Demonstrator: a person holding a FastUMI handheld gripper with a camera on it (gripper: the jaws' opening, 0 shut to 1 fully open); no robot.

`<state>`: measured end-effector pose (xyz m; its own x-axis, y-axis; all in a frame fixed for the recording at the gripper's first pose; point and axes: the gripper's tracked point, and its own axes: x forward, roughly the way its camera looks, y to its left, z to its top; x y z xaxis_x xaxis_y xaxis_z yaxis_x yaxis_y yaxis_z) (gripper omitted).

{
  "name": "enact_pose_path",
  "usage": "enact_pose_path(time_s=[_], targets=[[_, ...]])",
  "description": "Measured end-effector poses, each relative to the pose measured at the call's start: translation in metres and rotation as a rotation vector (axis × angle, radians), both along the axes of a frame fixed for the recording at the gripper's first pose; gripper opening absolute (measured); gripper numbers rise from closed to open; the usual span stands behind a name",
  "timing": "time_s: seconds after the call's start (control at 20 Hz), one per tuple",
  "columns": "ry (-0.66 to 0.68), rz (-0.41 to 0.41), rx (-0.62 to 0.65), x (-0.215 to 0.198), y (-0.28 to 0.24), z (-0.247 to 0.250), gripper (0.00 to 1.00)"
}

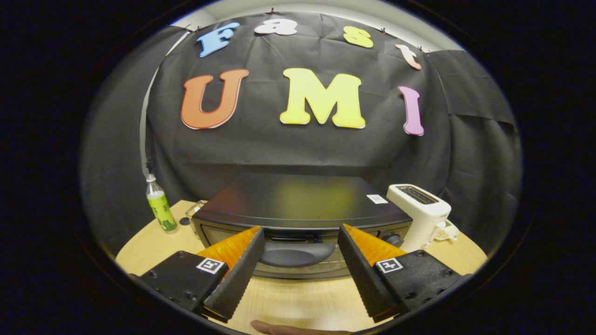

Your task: Open the toaster oven, put the food inside, and close the toaster oven door.

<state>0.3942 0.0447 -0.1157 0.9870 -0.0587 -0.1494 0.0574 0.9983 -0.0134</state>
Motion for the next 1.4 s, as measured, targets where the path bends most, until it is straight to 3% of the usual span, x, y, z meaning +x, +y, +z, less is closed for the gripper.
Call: enact_pose_path(time_s=[0.55,0.65,1.05,1.4], targets=[[0.078,0.027,0.105,0.011,0.000,-0.009,1.00],[0.094,0.036,0.138,0.002,0.001,-0.015,1.00],[0.160,0.041,0.023,-0.068,-0.002,-0.062,1.00],[0.296,0.057,-0.024,-0.103,-0.004,-0.118,1.00]])
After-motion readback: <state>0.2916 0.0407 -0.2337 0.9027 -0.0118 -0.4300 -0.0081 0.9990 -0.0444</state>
